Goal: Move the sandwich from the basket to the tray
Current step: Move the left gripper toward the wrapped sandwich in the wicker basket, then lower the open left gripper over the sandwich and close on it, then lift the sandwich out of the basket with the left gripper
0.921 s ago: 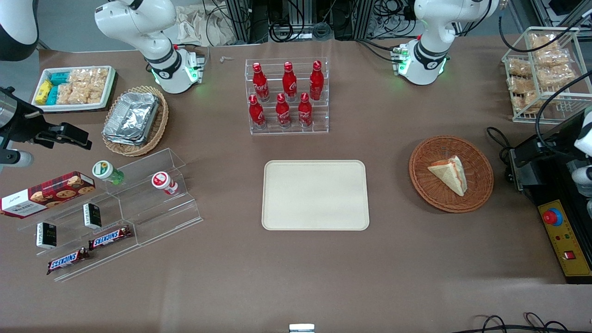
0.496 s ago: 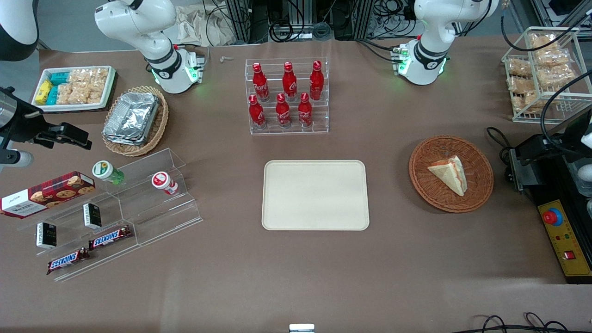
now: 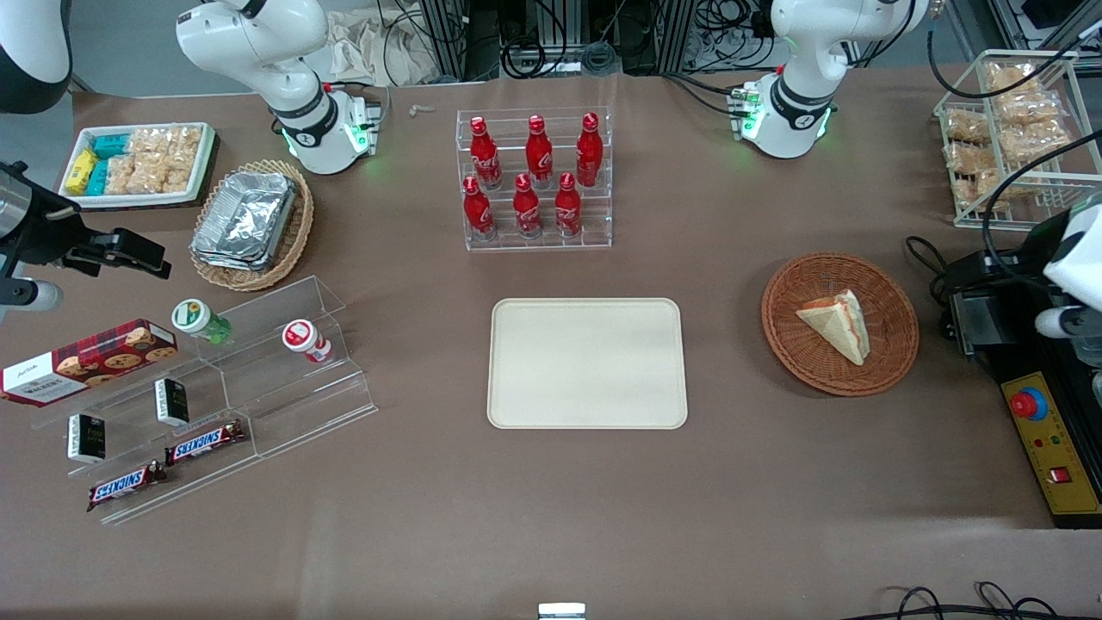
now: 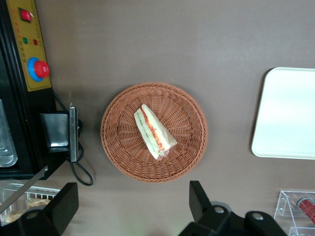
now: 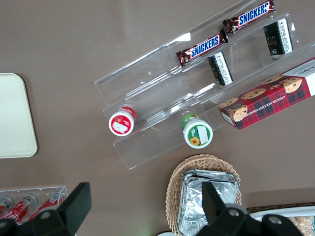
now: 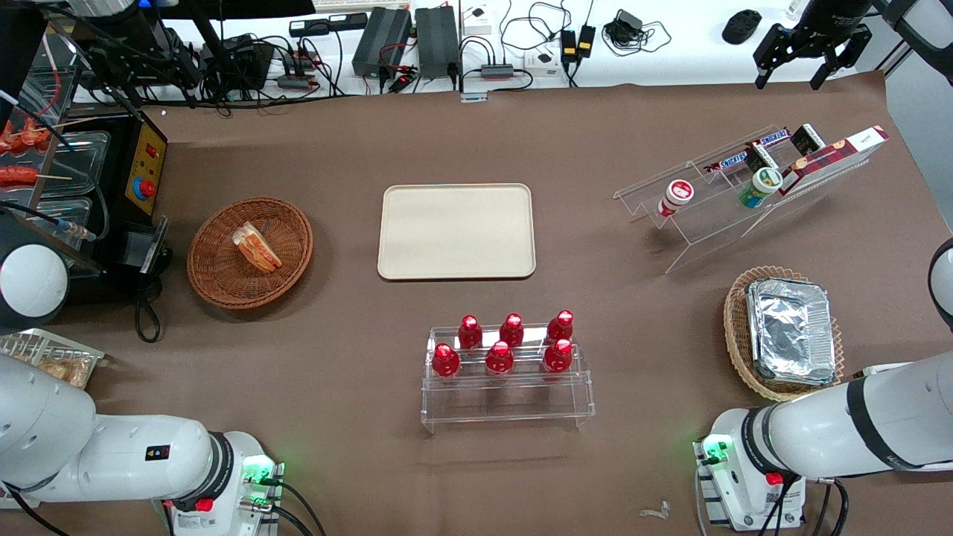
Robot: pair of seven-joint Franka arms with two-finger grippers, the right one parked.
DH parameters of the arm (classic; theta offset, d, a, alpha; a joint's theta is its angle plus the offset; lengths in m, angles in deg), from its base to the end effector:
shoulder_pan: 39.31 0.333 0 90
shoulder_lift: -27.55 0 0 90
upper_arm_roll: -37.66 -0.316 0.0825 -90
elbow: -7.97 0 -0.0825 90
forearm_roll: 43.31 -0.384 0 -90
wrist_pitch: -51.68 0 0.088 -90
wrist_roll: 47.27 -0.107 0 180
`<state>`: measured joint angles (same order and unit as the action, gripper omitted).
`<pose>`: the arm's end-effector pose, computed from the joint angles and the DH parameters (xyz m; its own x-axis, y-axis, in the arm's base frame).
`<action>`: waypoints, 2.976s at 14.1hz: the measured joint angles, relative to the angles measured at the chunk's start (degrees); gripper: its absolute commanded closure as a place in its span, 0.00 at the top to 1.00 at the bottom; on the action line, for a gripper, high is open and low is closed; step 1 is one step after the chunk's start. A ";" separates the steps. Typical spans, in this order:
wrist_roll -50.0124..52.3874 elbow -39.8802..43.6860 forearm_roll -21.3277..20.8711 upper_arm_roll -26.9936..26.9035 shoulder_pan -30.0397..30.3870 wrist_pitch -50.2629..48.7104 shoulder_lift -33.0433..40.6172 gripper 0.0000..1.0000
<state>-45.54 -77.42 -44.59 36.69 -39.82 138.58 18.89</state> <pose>0.5920 0.0065 0.5711 0.9915 0.0395 -0.1236 0.0362 -0.9989 -0.0286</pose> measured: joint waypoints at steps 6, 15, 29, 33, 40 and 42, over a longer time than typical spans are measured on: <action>4.77 -23.34 0.00 -0.22 0.04 13.01 9.30 1.00; 22.31 -42.26 0.02 0.04 -0.17 31.75 11.24 1.00; 37.30 -44.93 0.02 0.20 -1.66 41.81 -0.30 0.99; 37.73 -45.70 0.02 -0.19 -1.54 43.80 -2.49 0.62; 39.92 -43.82 0.02 -0.20 -1.55 42.62 -2.65 0.09; 40.34 -39.35 0.01 -0.15 -1.61 35.97 -2.40 0.05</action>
<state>-5.20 -116.77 -44.58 36.54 -41.43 174.55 16.49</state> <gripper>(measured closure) 0.731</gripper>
